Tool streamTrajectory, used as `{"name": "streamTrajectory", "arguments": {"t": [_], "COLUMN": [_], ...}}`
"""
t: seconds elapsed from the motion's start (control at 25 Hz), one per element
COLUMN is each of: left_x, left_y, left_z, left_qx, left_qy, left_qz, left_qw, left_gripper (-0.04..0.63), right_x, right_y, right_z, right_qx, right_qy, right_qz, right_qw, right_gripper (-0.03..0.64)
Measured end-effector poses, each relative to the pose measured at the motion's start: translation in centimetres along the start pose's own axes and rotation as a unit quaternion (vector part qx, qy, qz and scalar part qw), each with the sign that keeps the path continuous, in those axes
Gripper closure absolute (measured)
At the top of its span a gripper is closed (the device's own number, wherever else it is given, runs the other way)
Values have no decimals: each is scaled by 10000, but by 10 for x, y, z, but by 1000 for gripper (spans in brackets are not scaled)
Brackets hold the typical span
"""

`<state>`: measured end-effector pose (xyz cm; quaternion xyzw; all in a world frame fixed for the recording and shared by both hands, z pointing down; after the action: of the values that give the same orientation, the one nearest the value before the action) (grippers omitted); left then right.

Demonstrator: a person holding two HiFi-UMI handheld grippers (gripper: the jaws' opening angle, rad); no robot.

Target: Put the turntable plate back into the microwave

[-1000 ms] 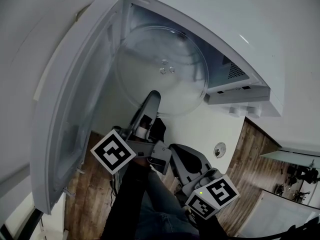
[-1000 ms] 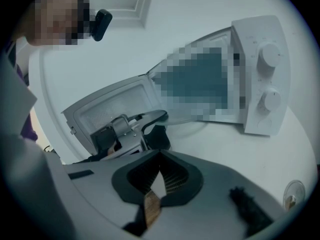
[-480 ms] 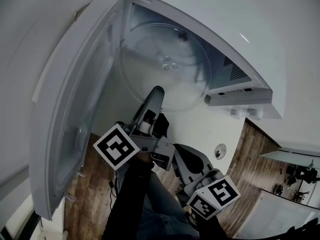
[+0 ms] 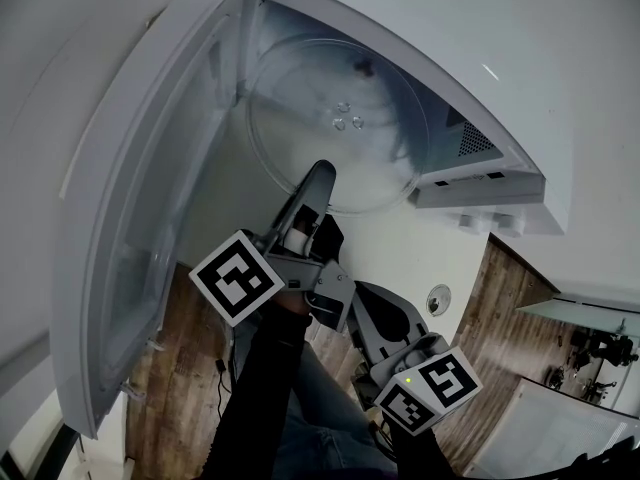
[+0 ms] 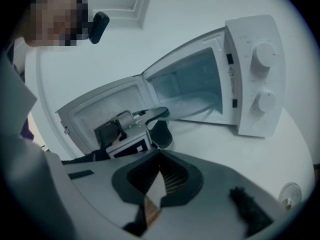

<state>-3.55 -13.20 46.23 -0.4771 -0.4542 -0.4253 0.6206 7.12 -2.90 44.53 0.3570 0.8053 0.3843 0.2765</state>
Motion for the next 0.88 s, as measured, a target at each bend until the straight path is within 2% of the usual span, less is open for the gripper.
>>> {"name": "streamTrajectory", "arguments": {"t": [0.88], "left_x": [14], "left_y": [-2], "left_z": [-18], "left_qx": [20], "left_qy": [-127], "left_qz": [67], "left_qw": [9999], "left_gripper": [549], "right_x": [-12], "right_y": [-1], "right_z": [-6], "right_qx": [69], "right_qy": [24], "right_qz": [68], "right_qw": [10000], "right_gripper": [606]}}
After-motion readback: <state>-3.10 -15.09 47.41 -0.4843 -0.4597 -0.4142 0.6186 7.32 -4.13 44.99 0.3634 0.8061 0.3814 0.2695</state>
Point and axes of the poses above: the fingertips, and each gripper's own axes: z backward along the fingers, x to its left, y out of its underside, the point moved 2 cm from there along z, backward along the fingers, and after that the axes turned 12 degrees about z, right-handed, at the moved point
